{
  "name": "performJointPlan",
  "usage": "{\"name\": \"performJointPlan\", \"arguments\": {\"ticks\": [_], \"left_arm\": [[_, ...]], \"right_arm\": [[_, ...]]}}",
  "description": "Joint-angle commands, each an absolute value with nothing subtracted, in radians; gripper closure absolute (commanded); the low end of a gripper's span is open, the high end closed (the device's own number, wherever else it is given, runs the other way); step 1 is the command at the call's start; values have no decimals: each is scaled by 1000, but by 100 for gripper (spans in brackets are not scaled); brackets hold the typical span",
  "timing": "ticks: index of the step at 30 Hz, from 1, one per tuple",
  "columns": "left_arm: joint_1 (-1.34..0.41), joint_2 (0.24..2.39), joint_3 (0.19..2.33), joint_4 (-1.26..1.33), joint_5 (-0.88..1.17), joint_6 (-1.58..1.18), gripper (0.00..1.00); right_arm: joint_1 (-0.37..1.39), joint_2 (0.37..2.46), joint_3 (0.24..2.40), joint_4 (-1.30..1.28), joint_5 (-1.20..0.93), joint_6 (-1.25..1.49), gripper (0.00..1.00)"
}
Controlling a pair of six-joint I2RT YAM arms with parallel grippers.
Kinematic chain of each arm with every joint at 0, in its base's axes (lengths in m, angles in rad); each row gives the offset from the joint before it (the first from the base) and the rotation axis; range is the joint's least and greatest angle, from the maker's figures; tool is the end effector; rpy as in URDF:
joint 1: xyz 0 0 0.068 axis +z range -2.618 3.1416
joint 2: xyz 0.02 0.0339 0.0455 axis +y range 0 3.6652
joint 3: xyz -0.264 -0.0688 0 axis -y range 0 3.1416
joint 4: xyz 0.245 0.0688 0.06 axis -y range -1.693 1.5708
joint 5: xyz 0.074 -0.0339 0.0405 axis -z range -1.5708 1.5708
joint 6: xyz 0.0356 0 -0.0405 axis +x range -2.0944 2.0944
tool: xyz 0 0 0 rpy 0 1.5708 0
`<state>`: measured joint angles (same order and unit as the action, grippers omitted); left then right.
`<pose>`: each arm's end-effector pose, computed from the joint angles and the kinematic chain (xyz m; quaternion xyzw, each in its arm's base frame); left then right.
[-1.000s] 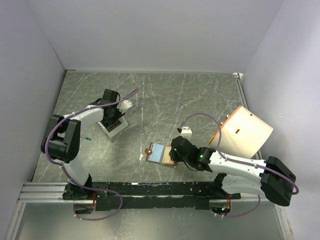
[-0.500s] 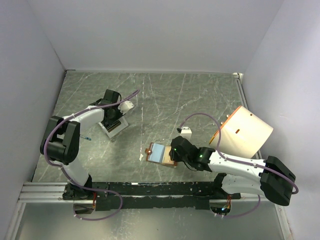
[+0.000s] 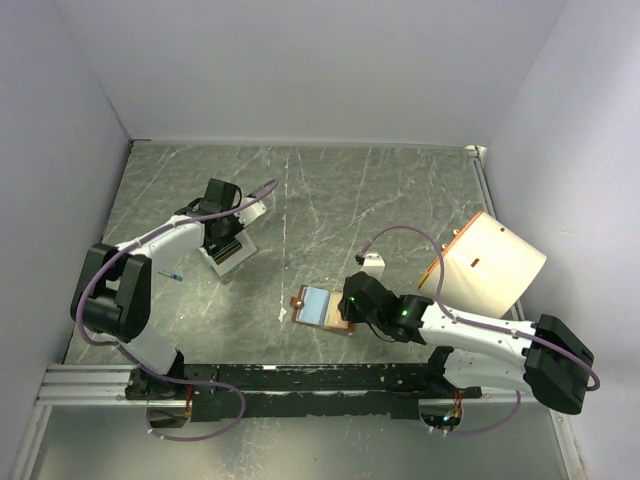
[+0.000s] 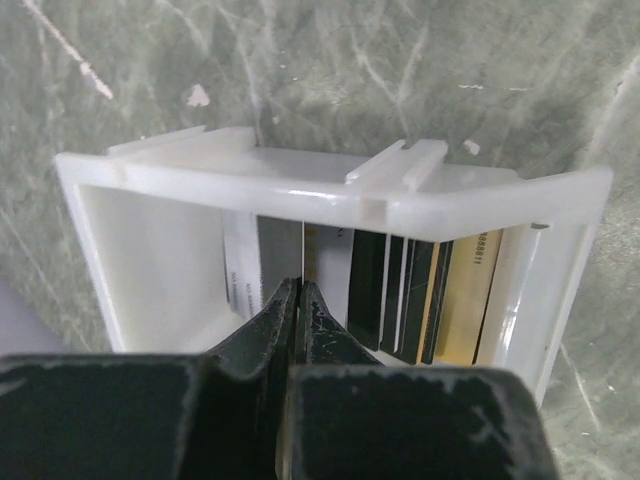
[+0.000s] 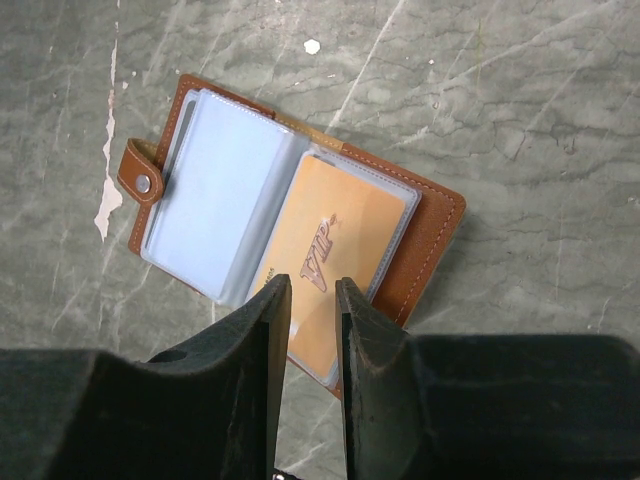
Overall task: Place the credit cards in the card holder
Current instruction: Pick up the credit card from the storage box.
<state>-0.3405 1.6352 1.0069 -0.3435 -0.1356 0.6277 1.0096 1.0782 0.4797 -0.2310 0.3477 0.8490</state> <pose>0.3146 -0.1064 0.1912 0.4260 0.8531 0.1062 0.2821 0.1188 0.1662 0.1784 -0.0112 0.9201 0.1894 0.3427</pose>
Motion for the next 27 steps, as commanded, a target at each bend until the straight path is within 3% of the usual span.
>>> {"name": "performJointPlan", "arguments": {"ticks": [1,14,27], "left_arm": [[-350,1581,984,-332,-201,602,93],[-348,1488,1047,-339,-420,485,93],[-347,1284,1146,-490,-229,181,93]], "right_arm": [[1014,1053,466,-226,362,853,75],[1014,1051,475,-234,352,855,75],[1014,1035,577,-211,238,838,74]]}}
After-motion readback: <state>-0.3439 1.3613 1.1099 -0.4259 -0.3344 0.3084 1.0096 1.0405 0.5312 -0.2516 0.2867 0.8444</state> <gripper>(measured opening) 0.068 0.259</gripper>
